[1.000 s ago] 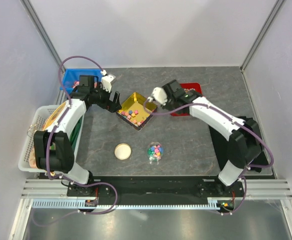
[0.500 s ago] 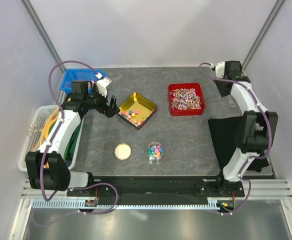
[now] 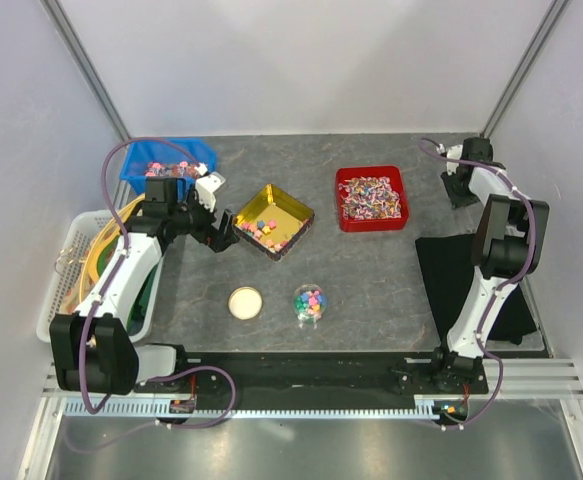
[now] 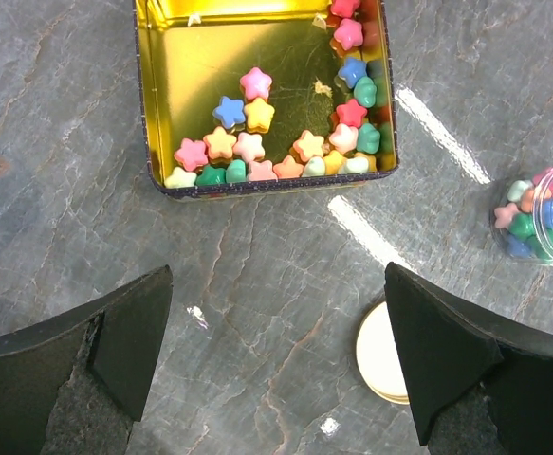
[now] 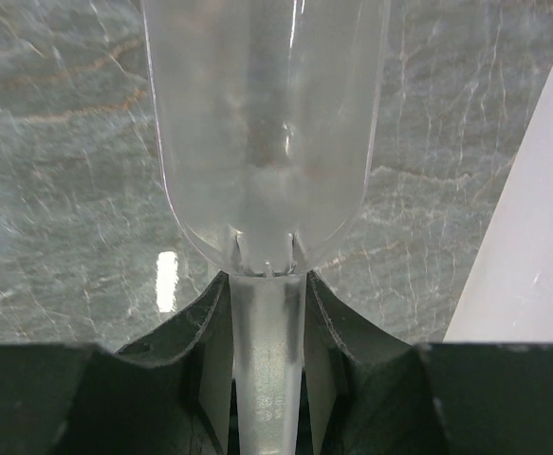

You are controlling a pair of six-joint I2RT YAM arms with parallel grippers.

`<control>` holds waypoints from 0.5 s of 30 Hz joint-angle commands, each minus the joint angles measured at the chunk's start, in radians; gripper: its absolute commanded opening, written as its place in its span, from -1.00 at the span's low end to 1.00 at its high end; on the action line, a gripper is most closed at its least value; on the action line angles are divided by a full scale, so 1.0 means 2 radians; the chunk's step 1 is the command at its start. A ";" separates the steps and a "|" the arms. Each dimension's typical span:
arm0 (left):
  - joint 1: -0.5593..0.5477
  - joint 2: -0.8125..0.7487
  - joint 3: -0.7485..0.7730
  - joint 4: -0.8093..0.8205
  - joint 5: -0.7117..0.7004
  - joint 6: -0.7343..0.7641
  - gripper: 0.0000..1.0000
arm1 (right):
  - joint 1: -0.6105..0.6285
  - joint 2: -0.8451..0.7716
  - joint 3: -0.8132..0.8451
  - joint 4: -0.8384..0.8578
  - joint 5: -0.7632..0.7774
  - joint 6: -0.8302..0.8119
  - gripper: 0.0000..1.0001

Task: Pack the candies
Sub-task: Place the spatula at the corner of the board.

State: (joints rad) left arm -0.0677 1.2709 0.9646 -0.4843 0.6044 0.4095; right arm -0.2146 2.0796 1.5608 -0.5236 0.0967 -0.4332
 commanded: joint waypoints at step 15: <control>0.002 -0.014 -0.017 0.018 0.028 0.010 1.00 | -0.016 0.019 0.003 0.033 -0.040 0.006 -0.64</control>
State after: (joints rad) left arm -0.0677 1.2617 0.9394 -0.4751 0.6144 0.4091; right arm -0.2409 2.1162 1.5612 -0.4778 0.0563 -0.4297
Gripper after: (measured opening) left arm 0.995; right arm 0.369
